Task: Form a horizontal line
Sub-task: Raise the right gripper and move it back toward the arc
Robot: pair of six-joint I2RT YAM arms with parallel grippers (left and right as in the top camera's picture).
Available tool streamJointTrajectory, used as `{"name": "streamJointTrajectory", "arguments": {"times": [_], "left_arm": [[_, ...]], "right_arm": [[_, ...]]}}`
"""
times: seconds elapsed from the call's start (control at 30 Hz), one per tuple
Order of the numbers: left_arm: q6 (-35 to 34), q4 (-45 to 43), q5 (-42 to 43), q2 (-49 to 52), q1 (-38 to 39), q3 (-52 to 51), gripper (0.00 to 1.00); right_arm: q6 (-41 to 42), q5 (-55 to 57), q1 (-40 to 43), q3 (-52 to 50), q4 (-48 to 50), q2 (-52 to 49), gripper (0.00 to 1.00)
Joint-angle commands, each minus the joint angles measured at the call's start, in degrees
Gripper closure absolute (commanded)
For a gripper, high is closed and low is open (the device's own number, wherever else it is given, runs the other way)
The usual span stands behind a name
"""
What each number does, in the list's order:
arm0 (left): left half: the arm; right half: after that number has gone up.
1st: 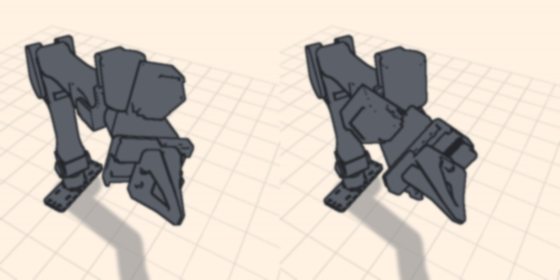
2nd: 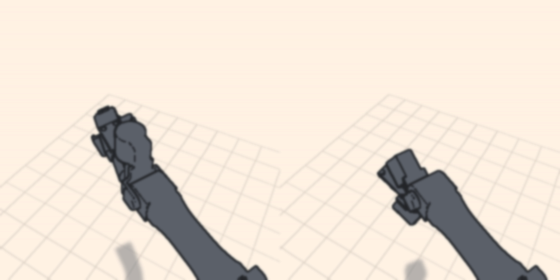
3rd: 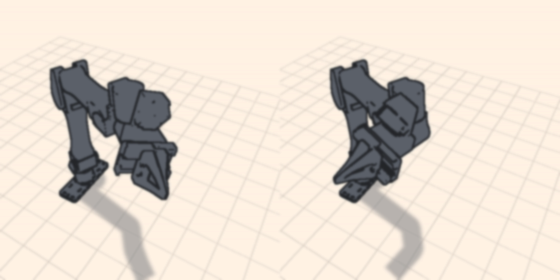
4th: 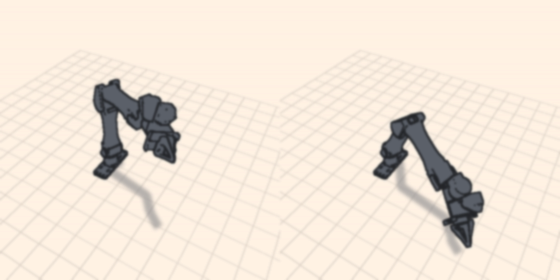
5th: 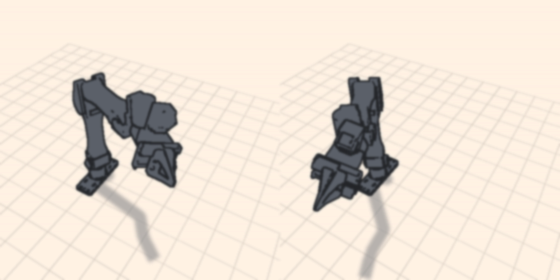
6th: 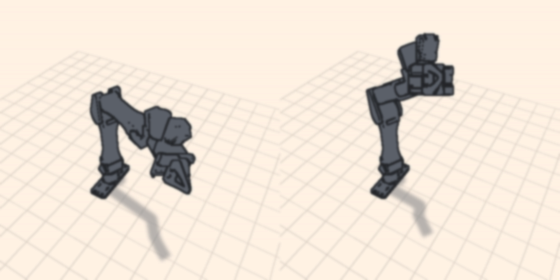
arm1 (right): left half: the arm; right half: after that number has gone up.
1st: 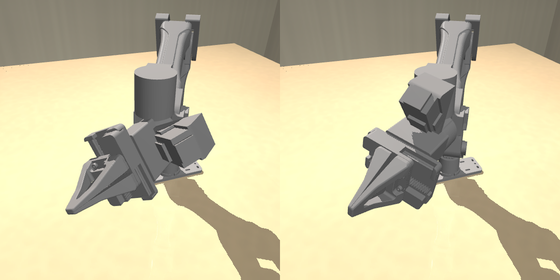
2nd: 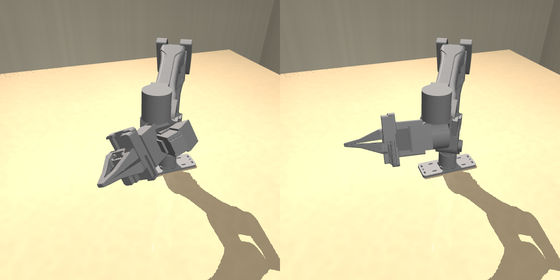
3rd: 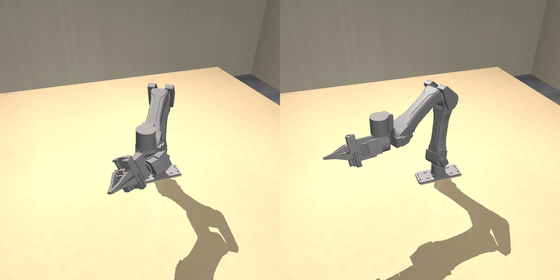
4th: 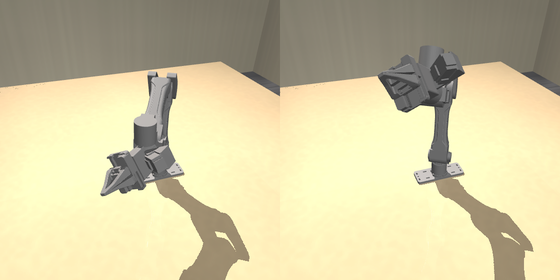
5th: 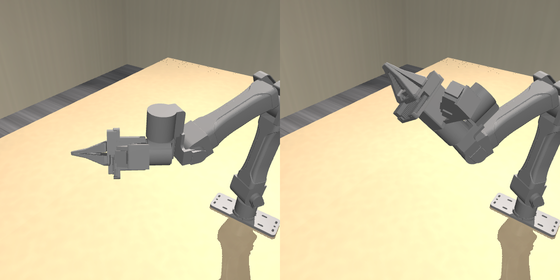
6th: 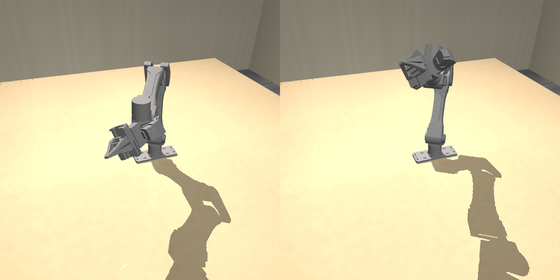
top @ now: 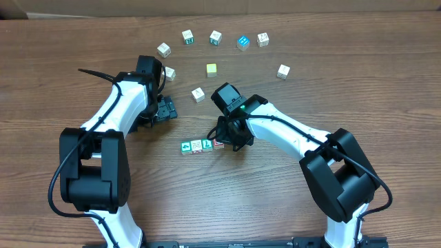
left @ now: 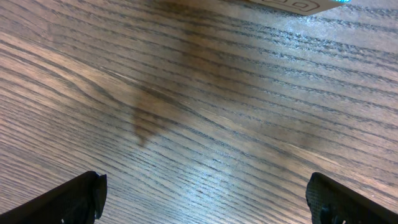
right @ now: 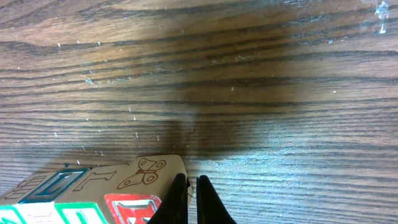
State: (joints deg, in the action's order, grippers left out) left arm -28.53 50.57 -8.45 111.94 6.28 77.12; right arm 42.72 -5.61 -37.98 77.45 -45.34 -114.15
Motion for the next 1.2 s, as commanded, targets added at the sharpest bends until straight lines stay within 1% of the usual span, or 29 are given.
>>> {"name": "streamJointTrajectory", "arguments": {"times": [0.0, 0.73, 1.17], "left_arm": [[-0.2, -0.07, -0.7, 0.57, 0.11, -0.17, 0.01], [-0.2, -0.07, -0.7, 0.57, 0.11, -0.17, 0.0], [-0.2, -0.07, -0.7, 0.57, 0.11, -0.17, 0.0]], "right_arm": [[0.81, -0.11, -0.33, -0.35, 0.11, 0.66, 0.96], [0.7, 0.11, -1.07, -0.35, 0.48, 0.66, 0.96], [0.55, 7.78, -0.9, -0.35, -0.13, 0.66, 0.94]]}}
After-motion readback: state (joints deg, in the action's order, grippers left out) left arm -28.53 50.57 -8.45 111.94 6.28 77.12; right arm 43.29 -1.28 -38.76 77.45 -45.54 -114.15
